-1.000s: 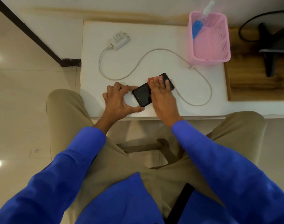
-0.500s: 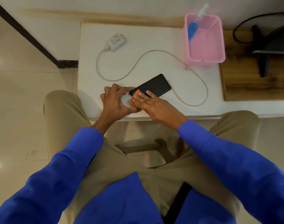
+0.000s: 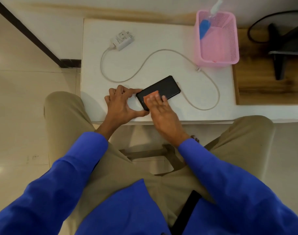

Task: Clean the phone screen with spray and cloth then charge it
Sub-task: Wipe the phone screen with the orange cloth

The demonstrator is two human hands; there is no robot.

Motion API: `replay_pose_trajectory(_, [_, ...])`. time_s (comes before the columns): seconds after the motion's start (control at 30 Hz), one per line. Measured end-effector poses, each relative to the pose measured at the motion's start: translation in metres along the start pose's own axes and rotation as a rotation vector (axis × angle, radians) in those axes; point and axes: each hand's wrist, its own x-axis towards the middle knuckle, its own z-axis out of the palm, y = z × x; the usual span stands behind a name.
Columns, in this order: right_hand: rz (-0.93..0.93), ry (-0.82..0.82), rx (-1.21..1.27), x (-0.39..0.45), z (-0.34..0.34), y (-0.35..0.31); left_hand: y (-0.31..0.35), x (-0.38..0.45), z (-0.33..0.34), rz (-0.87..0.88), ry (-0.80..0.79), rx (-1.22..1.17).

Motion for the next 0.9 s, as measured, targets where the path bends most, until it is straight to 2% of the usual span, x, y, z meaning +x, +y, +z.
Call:
replay_pose_trajectory(0.1, [-0.223, -0.085, -0.047, -0.006, -0.003, 0.01, -0.001, -0.002, 0.001, 0.023, 0.017, 0.009])
replay_pose_trajectory(0.2, [-0.353, -0.125, -0.117, -0.001, -0.015, 0.041, -0.001, -0.002, 0.002, 0.021, 0.013, 0.053])
replay_pose_trajectory(0.27, [-0.314, -0.113, -0.152, 0.003, -0.023, 0.061, -0.002, -0.001, 0.002, 0.005, -0.004, 0.056])
replay_pose_trajectory(0.37, [-0.063, -0.033, -0.13, 0.003, -0.027, 0.078, -0.002, -0.001, 0.002, -0.003, -0.013, 0.054])
replay_pose_trajectory(0.5, [0.139, 0.033, -0.091, -0.004, -0.015, 0.054, 0.0, 0.0, 0.002, -0.007, -0.025, 0.046])
replay_pose_trajectory(0.57, [0.089, 0.027, -0.057, -0.011, -0.006, 0.027, 0.0, -0.001, 0.001, -0.012, -0.02, 0.033])
replay_pose_trajectory(0.67, [-0.082, -0.025, -0.022, -0.021, 0.001, -0.001, -0.001, -0.002, 0.001, 0.008, -0.012, 0.04])
replay_pose_trajectory(0.77, [-0.222, -0.055, -0.037, -0.017, -0.006, 0.013, -0.001, -0.002, 0.001, 0.001, -0.006, 0.054])
replay_pose_trajectory(0.83, [-0.22, -0.038, -0.07, -0.012, -0.014, 0.036, 0.0, -0.001, 0.002, -0.015, -0.012, 0.063])
replay_pose_trajectory(0.9, [-0.096, 0.029, -0.08, -0.006, -0.021, 0.059, 0.0, 0.0, 0.003, -0.025, -0.018, 0.058])
